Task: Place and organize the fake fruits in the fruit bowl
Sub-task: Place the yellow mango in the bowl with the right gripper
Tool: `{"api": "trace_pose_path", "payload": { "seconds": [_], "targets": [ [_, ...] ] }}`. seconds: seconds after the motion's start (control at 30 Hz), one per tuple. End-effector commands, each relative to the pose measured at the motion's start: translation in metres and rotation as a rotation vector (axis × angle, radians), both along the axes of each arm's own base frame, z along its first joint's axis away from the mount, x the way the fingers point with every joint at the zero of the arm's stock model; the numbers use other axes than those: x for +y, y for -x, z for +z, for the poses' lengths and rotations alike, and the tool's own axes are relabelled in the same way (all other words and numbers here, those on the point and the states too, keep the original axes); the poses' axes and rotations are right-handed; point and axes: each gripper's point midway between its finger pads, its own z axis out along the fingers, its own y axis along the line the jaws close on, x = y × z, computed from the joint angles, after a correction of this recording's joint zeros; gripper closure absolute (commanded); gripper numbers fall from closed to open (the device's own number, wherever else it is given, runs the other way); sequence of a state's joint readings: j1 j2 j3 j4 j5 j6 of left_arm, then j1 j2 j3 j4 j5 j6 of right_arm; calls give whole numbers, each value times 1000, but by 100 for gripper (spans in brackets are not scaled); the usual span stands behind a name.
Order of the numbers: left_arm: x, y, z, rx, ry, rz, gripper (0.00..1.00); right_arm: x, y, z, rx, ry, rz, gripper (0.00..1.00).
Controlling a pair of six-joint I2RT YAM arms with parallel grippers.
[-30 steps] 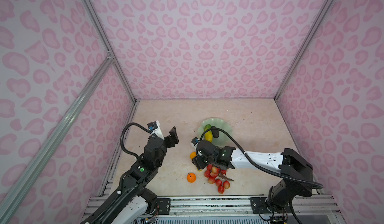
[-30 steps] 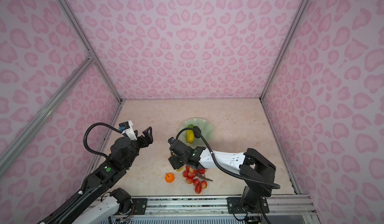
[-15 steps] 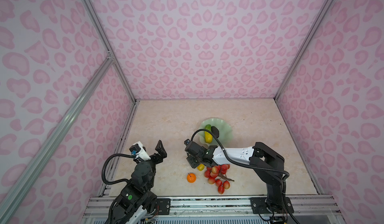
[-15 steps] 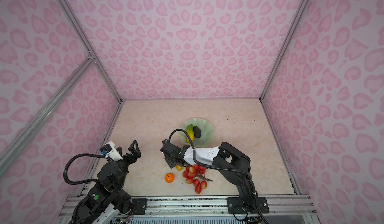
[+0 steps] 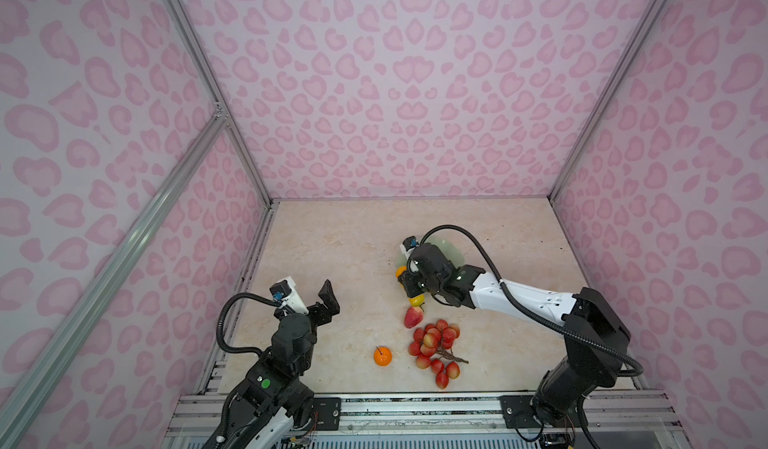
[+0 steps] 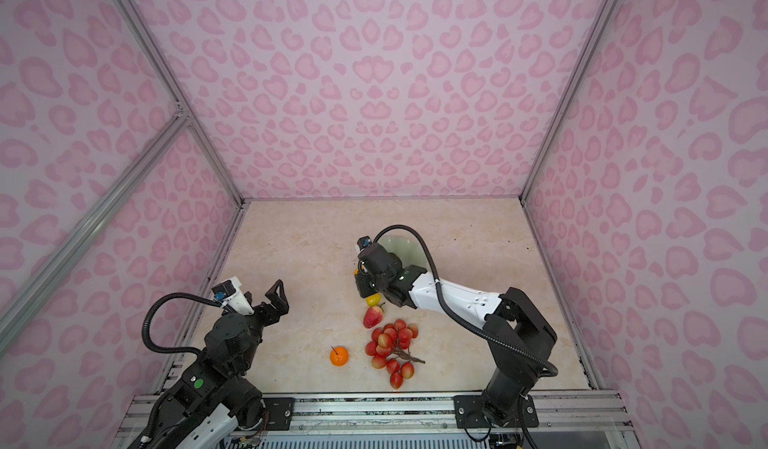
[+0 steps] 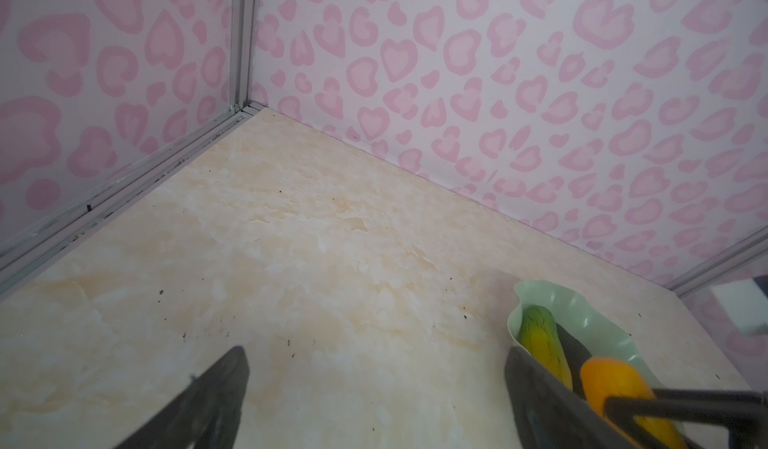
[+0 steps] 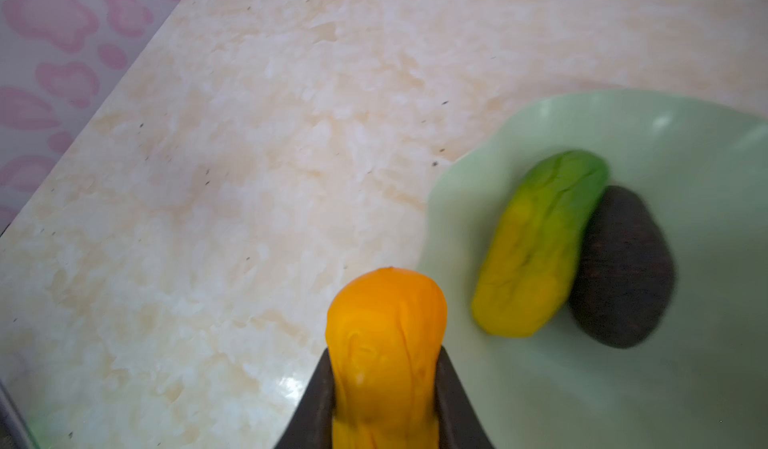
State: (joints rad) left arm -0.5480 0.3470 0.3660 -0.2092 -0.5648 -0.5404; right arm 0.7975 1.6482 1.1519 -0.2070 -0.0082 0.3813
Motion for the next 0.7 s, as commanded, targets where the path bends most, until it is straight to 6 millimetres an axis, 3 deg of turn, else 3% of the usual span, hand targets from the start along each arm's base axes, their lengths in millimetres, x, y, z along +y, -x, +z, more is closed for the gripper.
{"api": "trace_pose_path", "payload": {
  "seconds": [0.0, 0.2, 0.37, 0.5, 0.6, 0.67],
  "targets": [
    [-12, -4, 9, -5, 21, -54, 3, -47, -28, -5, -9, 53, -109, 79],
    [-29, -6, -2, 58, 25, -133, 2, -95, -65, -27, 4, 85, -221, 78],
    [-44, -5, -15, 112, 55, -204, 0, -104, -81, -52, 50, 69, -252, 74],
    [-43, -4, -20, 126, 59, -197, 0, -102, -85, -63, 72, 84, -252, 51],
    [-39, -4, -17, 120, 55, -176, 0, -101, -81, -52, 52, 68, -242, 38],
    [-34, -4, -19, 117, 45, -153, 0, -104, -77, -39, 26, 72, -240, 36]
  ]
}}
